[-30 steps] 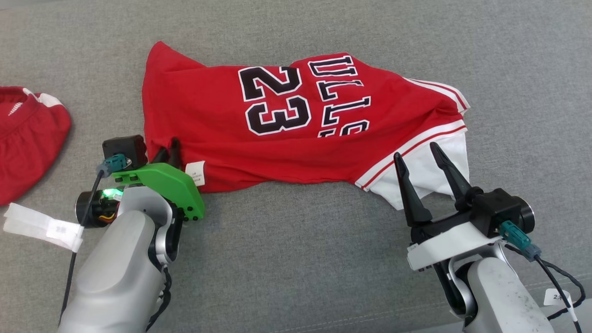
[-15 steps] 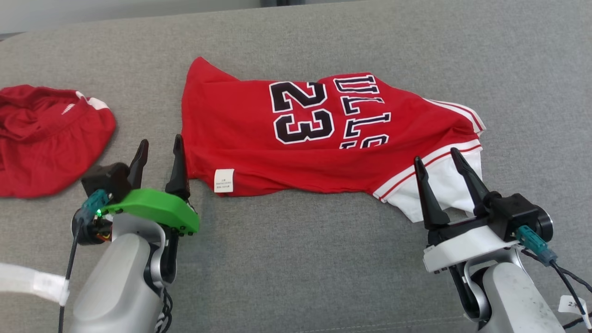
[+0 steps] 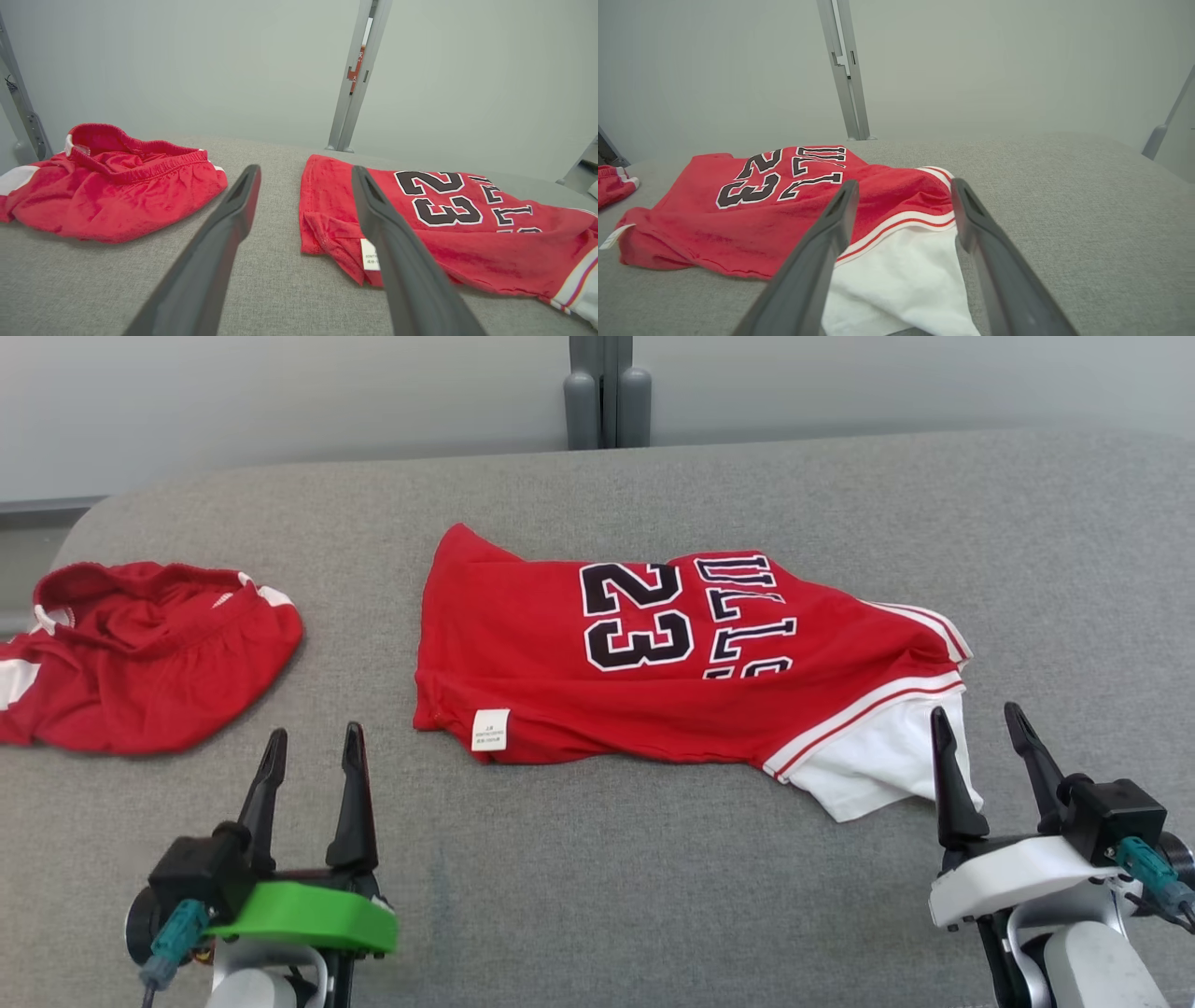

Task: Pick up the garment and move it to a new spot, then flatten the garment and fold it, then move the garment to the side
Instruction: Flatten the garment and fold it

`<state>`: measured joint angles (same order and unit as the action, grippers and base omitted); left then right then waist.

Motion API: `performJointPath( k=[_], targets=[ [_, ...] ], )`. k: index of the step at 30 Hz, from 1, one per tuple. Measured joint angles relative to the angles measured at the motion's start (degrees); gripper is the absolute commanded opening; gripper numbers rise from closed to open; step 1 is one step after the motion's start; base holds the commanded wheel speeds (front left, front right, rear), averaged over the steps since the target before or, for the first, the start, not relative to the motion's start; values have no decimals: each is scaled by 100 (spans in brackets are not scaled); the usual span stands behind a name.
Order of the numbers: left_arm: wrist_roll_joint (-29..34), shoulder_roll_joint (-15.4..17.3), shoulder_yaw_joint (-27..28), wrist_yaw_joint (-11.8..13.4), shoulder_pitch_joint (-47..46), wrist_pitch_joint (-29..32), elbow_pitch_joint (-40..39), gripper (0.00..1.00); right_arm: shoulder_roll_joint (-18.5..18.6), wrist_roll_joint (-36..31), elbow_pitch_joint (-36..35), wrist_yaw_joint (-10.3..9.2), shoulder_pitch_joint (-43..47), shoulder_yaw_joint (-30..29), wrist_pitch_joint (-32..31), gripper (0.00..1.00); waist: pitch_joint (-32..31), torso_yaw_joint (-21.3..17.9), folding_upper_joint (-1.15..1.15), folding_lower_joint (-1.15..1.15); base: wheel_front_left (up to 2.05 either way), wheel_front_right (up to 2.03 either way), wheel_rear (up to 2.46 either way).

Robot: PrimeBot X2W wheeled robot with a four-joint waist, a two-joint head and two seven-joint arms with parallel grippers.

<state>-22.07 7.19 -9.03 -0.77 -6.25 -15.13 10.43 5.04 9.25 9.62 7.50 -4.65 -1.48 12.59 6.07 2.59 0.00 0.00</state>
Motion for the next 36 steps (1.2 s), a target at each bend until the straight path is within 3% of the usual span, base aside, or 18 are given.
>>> performJointPath(
  k=[4,9,22,36],
  targets=[
    [380,-192,348,-331,326,1,-123,100,33,-4,114,0,171,-63,-48,100,-211,-30,0,0,0,0,0],
    [595,-327,644,-531,600,0,-120,100,33,-19,248,0,258,-177,-64,100,-424,-110,0,0,0,0,0],
    [803,-423,976,-636,769,0,-48,100,81,-89,375,0,64,110,-31,100,-620,-412,0,0,0,0,0],
    [693,-431,920,-655,736,0,131,100,162,-16,403,0,-34,304,-35,100,-595,-367,0,0,0,0,0]
  ],
)
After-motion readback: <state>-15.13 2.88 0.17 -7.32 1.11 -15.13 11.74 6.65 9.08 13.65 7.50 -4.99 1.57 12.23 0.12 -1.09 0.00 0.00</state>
